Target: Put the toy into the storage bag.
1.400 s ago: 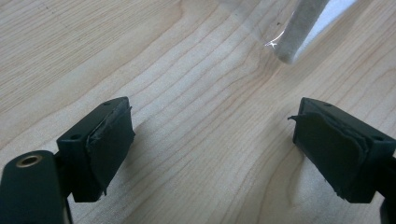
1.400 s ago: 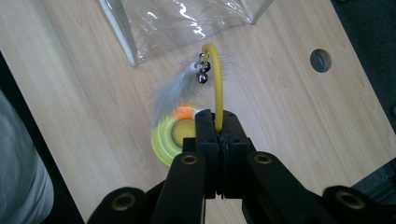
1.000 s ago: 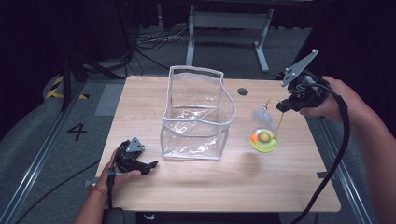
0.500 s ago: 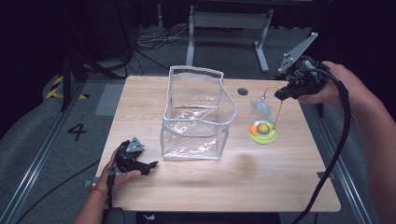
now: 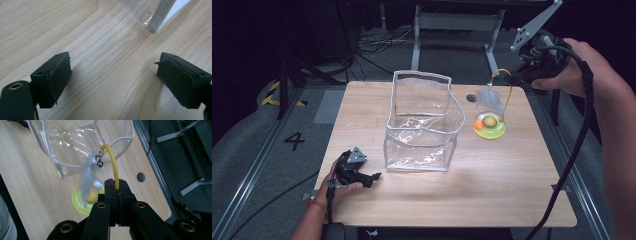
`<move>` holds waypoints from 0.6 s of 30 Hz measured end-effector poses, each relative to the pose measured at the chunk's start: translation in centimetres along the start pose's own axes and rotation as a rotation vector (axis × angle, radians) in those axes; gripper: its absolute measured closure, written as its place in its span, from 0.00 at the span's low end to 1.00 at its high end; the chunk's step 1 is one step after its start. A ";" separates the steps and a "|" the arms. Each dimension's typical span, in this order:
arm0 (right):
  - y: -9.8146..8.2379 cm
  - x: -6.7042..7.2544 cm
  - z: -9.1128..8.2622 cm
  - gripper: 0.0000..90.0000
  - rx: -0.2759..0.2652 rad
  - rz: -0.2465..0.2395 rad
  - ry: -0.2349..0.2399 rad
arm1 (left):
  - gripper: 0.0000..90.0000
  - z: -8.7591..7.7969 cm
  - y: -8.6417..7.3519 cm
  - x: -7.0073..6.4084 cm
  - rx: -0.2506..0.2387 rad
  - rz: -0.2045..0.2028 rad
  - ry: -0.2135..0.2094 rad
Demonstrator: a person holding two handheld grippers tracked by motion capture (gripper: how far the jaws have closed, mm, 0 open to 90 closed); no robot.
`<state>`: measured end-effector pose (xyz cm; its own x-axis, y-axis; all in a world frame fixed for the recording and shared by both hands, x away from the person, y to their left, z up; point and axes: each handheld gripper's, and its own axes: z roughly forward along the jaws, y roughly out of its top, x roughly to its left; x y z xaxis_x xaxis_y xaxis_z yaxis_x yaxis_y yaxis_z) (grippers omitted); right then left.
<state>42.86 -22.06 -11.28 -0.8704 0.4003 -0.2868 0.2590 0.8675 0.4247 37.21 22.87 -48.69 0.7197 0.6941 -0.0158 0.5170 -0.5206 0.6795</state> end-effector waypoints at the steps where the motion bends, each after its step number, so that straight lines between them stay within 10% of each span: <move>1: 0.3 -0.1 -0.3 0.99 -0.003 -0.008 -0.006 | 0.14 0.0 0.0 0.0 0.002 0.000 -0.001; 18: 6.0 -0.2 -2.5 0.99 -0.048 -0.051 -0.030 | 0.14 0.0 0.0 0.0 0.001 0.004 0.001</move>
<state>43.59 -17.72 -6.57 -0.8690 0.3648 -0.3344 0.1933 0.8722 0.4493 37.24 22.89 -48.66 0.7215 0.6923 -0.0122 0.5144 -0.5241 0.6787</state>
